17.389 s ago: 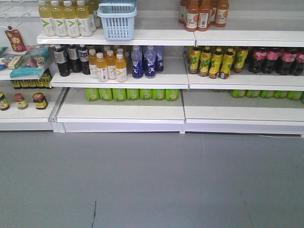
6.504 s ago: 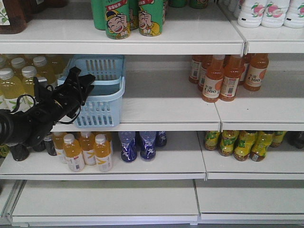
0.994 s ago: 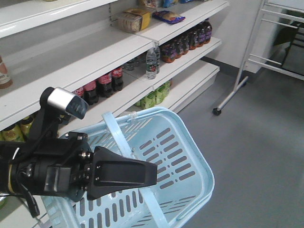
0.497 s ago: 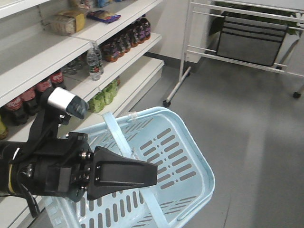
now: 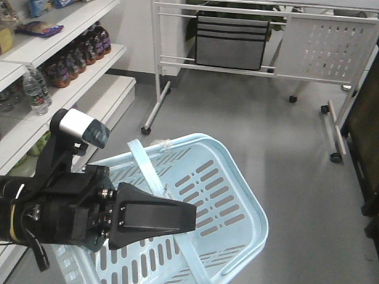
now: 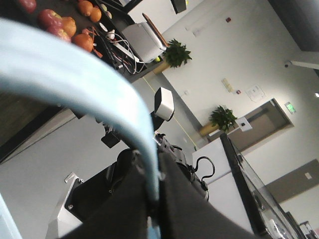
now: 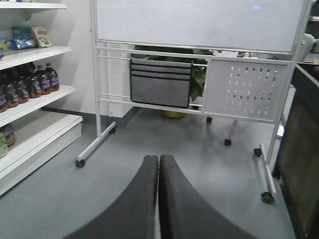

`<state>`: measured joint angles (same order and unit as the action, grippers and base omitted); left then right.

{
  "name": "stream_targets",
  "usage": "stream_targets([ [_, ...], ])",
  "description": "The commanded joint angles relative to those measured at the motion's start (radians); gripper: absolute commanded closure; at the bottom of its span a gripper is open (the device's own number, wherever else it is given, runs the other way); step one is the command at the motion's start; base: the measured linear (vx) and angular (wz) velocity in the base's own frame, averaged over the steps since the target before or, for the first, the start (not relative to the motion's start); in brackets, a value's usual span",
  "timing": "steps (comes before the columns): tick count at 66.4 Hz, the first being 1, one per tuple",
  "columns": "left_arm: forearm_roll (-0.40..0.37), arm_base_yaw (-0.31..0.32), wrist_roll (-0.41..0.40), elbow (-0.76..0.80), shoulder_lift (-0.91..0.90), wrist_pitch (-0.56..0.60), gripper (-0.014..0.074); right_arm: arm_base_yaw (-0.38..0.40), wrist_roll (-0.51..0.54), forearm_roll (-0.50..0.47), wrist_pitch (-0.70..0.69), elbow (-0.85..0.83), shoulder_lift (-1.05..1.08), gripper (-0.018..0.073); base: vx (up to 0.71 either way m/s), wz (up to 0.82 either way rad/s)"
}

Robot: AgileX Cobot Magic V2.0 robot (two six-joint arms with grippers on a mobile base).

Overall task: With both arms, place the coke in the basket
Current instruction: 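Turn the base away while holding the basket in the left gripper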

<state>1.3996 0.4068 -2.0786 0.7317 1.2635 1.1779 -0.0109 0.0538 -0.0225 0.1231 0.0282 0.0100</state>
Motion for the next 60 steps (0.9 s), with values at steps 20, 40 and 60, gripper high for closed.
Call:
stream_targets([
  [20,-0.088,0.005,0.002,0.027,-0.026,0.203,0.0603,0.0,0.0,0.002,-0.078,0.009,0.018,0.0564,0.1,-0.4],
  [40,-0.088,0.005,0.002,0.027,-0.026,0.203,0.0603,0.0,0.0,0.002,-0.078,0.009,0.018,0.0564,0.13,-0.37],
  [60,-0.088,0.005,0.002,0.027,-0.026,0.203,0.0603,0.0,0.0,0.002,-0.078,0.009,0.018,0.0564,0.19,-0.26],
])
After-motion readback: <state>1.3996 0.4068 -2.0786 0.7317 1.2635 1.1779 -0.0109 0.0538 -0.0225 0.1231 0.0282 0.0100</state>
